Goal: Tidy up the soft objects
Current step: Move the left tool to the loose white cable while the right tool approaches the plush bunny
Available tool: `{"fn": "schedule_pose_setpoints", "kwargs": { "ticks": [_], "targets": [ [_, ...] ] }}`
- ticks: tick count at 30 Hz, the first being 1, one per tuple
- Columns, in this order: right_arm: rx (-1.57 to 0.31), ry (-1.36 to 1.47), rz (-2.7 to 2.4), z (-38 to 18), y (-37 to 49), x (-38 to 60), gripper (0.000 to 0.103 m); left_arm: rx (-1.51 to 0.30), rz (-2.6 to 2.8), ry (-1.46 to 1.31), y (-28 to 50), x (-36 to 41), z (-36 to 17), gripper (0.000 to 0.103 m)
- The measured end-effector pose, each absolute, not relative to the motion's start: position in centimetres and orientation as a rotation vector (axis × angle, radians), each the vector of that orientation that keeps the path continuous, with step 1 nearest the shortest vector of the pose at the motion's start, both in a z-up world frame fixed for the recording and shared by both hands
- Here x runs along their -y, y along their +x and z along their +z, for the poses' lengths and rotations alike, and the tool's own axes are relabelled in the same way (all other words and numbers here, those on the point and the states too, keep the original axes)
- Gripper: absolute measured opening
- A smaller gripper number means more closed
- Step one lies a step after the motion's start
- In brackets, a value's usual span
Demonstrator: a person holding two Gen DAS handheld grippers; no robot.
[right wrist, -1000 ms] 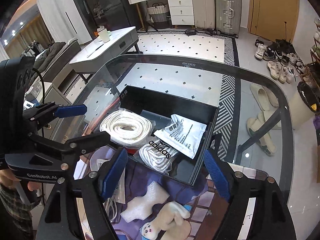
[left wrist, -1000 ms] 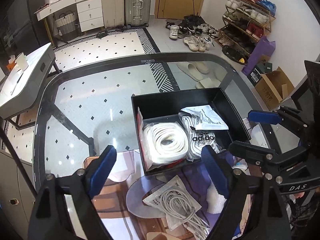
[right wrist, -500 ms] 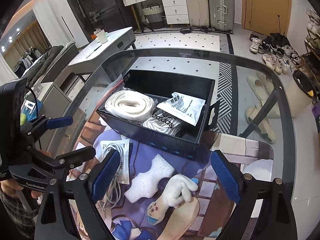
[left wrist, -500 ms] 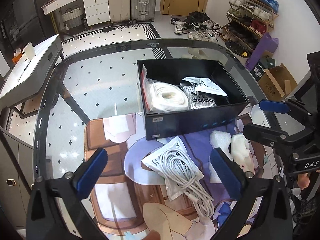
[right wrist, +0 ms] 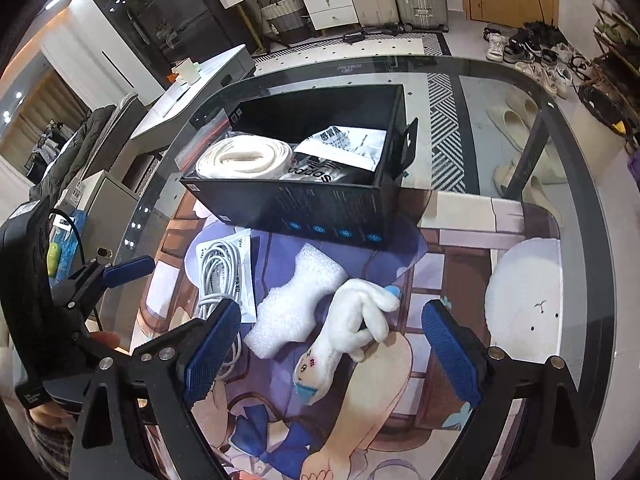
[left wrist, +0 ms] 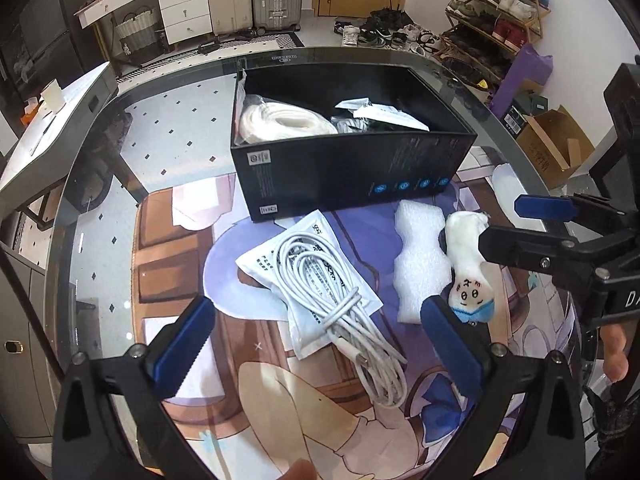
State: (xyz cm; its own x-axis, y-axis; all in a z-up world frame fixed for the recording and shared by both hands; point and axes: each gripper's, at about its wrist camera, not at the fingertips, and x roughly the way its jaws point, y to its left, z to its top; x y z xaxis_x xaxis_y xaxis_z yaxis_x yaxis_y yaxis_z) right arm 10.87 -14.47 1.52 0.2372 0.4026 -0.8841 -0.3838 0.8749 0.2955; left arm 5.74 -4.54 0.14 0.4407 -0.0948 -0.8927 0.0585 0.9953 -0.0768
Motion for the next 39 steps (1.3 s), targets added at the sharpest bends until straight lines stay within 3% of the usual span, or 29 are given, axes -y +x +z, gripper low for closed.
{"fn": "schedule_pose_setpoints", "kwargs": {
  "ticks": [7, 17, 19, 21, 25, 39],
  "targets": [
    [-1.261, 0.01, 0.514, -0.2, 10.6, 14.4, 0.092, -1.129, -0.117, -0.044, 5.3, 5.4, -1.0, 0.103],
    [-1.286, 0.007, 0.479, -1.3, 11.1, 15.1, 0.079, -1.149, -0.094, -0.038, 5.8, 6.1, -2.2, 0.097],
    [-1.292, 0.0, 0.48, -1.5, 11.2, 14.9, 0.078, -1.165, -0.094, -0.048, 5.9, 6.1, -2.5, 0.087],
    [-1.302, -0.013, 0.481, -1.8, 11.2, 14.6, 0.075, -1.17, -0.097, -0.061, 6.0, 6.0, -2.7, 0.086],
    [-1.318, -0.033, 0.477, -2.5, 11.2, 14.0, 0.071, -1.183, -0.101, -0.079, 5.9, 5.5, -2.7, 0.064],
    [-1.3, -0.131, 0.452, -3.3, 11.4, 11.9, 0.063, -1.197, -0.125, -0.076, 5.6, 4.6, -3.0, 0.04]
  ]
}}
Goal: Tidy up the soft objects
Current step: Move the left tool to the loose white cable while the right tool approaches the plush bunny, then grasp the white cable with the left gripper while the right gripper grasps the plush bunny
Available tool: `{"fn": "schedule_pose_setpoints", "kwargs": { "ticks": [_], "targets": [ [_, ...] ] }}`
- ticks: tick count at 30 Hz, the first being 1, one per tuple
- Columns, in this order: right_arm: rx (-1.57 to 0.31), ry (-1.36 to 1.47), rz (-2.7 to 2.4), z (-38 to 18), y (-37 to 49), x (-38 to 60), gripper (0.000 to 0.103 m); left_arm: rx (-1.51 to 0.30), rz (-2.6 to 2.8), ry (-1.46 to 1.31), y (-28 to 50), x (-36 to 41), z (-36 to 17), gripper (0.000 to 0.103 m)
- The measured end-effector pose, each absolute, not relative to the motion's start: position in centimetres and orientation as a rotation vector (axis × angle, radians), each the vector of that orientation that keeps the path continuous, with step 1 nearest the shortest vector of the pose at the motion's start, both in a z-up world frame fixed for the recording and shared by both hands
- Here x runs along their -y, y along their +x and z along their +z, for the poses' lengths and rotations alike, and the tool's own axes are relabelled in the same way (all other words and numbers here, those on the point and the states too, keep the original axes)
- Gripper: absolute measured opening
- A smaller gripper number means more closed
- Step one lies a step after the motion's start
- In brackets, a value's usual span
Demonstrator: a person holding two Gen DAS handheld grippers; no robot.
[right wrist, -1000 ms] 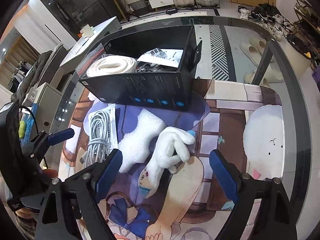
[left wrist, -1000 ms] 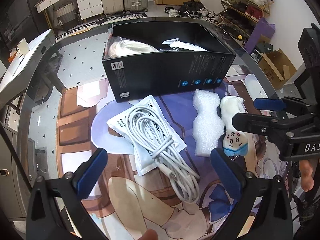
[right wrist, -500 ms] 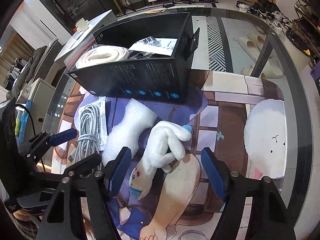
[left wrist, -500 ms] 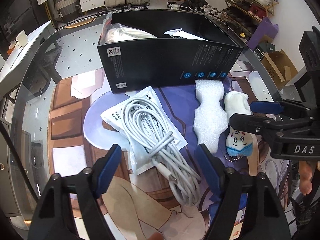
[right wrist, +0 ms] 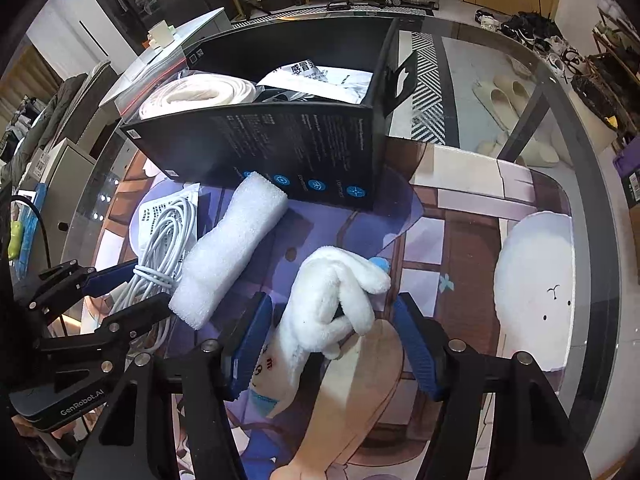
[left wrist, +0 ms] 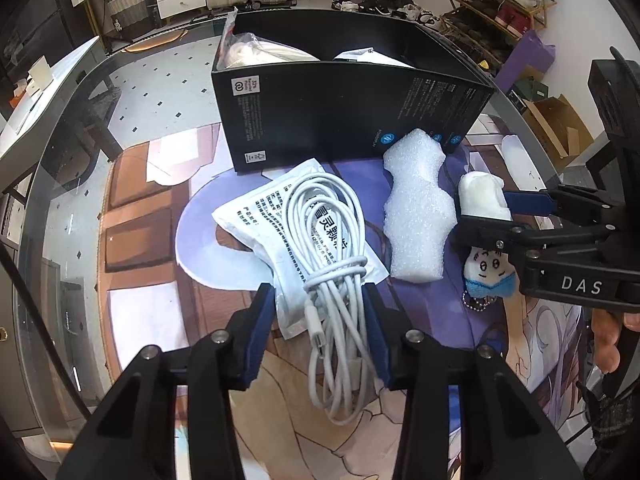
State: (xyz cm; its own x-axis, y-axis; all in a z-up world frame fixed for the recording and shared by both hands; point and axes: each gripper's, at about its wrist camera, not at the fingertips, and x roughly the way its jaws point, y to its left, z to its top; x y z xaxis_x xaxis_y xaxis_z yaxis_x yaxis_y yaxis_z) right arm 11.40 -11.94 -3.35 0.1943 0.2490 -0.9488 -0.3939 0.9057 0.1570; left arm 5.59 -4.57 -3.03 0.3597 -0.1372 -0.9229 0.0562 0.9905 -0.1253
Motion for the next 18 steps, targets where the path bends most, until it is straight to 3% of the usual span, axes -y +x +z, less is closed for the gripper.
{"fn": "schedule_pose_setpoints", "kwargs": {
  "ticks": [7, 12, 18],
  "targets": [
    [-1.271, -0.183, 0.444, -3.4, 10.8, 11.2, 0.056, -1.191, -0.151, -0.06, 5.2, 4.4, -2.9, 0.028],
    [-1.265, -0.2, 0.461, -3.4, 10.5, 11.5, 0.042, -1.184, -0.166, -0.066, 4.6, 4.0, -2.6, 0.022],
    [-1.273, -0.183, 0.494, -3.1, 10.1, 11.8, 0.038, -1.177, -0.182, -0.074, 3.7, 3.7, -2.1, 0.021]
  ]
}}
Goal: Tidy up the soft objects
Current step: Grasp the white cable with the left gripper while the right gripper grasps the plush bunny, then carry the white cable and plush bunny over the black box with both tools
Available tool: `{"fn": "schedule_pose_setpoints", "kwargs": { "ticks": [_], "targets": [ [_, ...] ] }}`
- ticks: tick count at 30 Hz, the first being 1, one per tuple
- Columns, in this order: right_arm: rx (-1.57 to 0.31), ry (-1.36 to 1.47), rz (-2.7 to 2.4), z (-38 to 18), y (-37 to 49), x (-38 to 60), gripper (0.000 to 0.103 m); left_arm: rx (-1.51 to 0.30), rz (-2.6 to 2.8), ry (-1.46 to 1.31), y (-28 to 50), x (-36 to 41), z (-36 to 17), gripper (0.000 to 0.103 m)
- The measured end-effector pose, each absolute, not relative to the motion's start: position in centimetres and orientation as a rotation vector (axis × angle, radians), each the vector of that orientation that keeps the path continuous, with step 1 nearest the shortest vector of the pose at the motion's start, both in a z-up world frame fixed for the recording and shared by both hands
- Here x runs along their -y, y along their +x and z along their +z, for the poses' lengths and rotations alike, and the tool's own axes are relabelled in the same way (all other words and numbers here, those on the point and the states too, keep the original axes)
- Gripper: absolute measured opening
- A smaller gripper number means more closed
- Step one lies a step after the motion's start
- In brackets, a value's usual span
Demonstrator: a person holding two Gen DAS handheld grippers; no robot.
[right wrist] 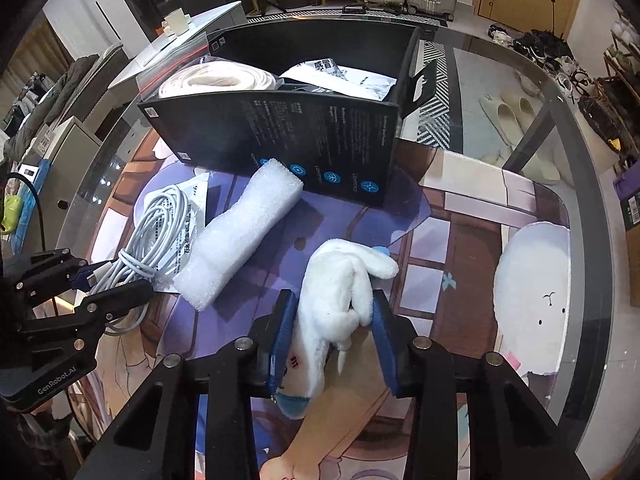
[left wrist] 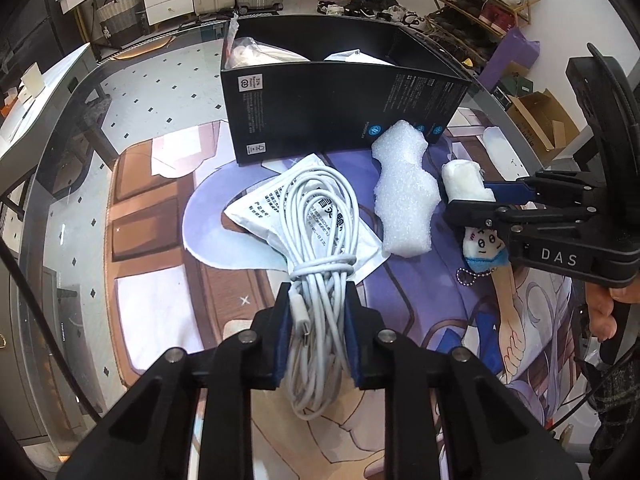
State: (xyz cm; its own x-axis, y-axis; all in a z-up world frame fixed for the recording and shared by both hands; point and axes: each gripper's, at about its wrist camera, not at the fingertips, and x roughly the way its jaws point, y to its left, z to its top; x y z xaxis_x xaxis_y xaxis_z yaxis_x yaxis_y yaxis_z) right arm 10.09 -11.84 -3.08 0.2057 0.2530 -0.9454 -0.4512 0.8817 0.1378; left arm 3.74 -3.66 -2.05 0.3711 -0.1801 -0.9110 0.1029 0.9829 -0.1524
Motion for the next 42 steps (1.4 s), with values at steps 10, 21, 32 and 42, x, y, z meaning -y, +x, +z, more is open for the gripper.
{"fn": "schedule_pose_setpoints", "kwargs": {
  "ticks": [10, 21, 32, 42],
  "targets": [
    [-1.23, -0.142, 0.527, -0.6, 10.4, 12.5, 0.037, -1.155, -0.153, -0.091, 2.4, 1.9, -0.8, 0.021],
    [-1.22, -0.13, 0.557, 0.2, 10.5, 12.0, 0.037, -1.114, -0.127, -0.083, 3.1, 1.6, 0.8, 0.021],
    [-1.164, -0.103, 0.592, 2.9, 10.9, 12.4, 0.037, -1.064, -0.147, -0.059, 4.7, 2.4, 3.0, 0.021],
    [-1.125, -0.09, 0.604, 5.2, 11.6, 12.6, 0.037, -1.029, -0.156, -0.042, 6.2, 3.0, 4.6, 0.021]
  ]
}}
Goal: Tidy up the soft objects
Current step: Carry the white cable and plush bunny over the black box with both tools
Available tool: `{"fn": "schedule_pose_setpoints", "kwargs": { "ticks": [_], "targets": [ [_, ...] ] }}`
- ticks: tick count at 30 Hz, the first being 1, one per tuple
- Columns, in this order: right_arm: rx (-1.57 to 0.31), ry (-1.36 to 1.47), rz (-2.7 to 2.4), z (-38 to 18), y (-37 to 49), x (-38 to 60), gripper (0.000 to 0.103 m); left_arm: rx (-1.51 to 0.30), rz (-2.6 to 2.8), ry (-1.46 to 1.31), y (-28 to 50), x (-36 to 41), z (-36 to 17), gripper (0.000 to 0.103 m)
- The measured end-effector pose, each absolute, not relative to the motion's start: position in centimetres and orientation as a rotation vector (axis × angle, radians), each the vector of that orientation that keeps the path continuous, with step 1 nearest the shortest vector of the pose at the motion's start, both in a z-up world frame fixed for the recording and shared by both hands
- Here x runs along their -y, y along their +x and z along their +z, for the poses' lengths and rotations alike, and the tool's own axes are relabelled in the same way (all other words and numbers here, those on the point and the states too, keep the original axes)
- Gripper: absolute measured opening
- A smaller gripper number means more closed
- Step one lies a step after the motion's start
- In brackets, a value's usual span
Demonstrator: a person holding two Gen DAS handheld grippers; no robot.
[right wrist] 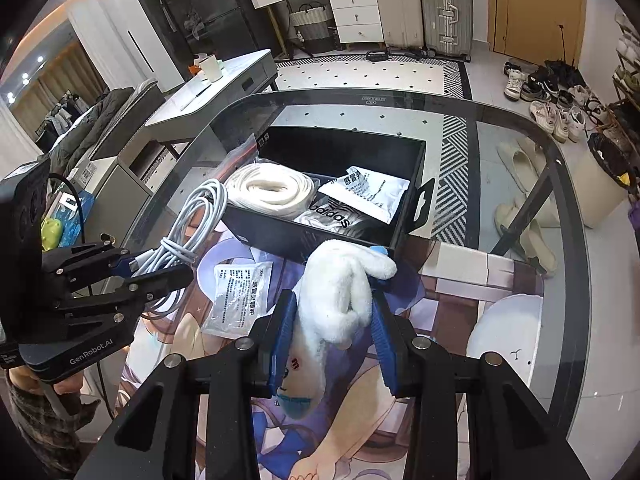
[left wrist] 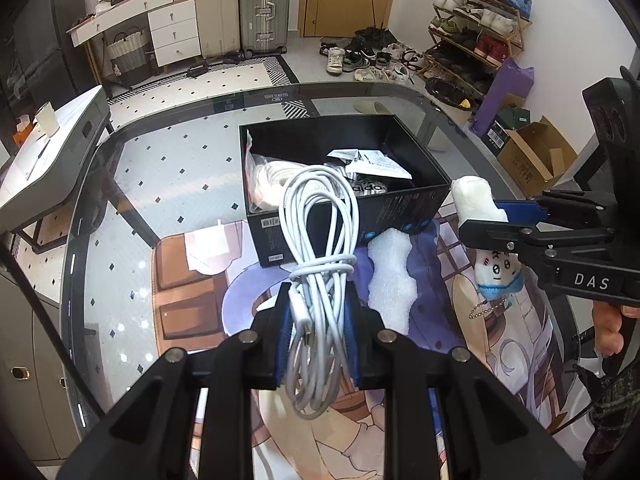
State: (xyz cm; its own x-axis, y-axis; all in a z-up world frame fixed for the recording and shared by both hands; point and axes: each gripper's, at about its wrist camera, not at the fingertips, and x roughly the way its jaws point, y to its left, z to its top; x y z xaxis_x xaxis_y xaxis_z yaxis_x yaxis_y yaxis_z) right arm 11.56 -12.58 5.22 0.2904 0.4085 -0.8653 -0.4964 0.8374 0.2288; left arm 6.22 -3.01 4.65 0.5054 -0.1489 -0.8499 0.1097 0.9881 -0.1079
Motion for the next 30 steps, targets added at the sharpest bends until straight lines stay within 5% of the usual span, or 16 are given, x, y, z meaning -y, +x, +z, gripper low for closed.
{"fn": "schedule_pose_setpoints", "kwargs": {
  "ticks": [30],
  "targets": [
    [-1.071, -0.062, 0.618, 7.5, 16.4, 11.0, 0.037, -0.983, -0.164, -0.037, 11.6, 3.1, 6.9, 0.021]
  ]
}}
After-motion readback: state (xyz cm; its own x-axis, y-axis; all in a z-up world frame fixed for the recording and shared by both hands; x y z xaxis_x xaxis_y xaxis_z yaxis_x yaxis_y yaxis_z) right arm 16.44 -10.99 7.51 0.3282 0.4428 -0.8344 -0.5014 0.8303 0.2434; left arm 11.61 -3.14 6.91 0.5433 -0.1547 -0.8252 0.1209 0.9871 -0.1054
